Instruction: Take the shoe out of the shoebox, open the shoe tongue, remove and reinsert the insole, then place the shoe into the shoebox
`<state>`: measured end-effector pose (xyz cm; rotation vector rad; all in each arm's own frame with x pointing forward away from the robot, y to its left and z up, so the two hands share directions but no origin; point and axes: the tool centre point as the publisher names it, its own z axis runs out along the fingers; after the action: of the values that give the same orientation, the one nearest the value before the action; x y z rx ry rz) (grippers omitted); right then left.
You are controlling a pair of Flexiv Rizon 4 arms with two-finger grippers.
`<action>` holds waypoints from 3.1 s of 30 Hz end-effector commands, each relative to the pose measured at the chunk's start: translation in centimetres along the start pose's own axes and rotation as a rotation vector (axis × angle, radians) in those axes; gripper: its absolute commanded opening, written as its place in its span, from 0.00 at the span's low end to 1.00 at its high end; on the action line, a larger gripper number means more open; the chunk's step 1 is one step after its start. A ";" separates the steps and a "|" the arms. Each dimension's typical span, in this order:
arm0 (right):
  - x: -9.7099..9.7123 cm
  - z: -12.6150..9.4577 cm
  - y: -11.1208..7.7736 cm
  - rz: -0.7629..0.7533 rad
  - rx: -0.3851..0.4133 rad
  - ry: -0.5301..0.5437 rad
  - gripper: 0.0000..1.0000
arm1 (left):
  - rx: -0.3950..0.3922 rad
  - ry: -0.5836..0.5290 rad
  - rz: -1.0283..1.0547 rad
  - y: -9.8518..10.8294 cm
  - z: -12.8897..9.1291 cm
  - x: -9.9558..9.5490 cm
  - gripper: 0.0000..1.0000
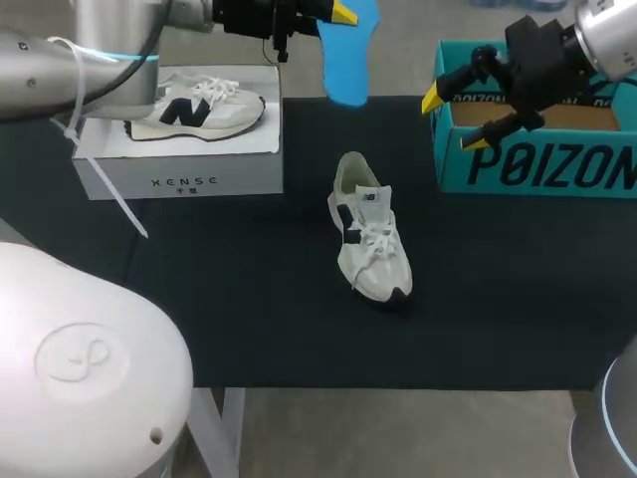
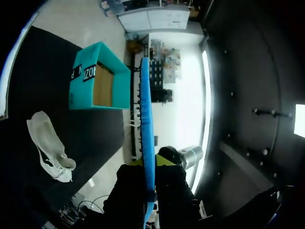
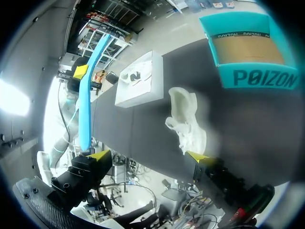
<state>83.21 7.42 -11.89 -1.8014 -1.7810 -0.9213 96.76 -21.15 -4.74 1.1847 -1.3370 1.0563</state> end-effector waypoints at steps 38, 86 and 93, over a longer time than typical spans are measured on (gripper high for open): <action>8.6 0.6 7.3 -0.259 0.030 -0.531 1.00 | 0.123 0.084 0.036 0.9 7.1 -7.5 0.00; 8.5 0.4 7.2 -0.119 0.108 -0.742 1.00 | 0.109 0.167 0.080 1.2 8.1 -10.5 0.00; 8.4 0.1 7.1 -0.111 0.112 -0.747 1.00 | 0.106 0.177 0.073 1.2 8.2 -10.5 0.00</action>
<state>89.80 12.81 -5.17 -2.1496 -2.3172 -0.1602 94.38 -27.90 -15.88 1.1021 -1.2076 1.2662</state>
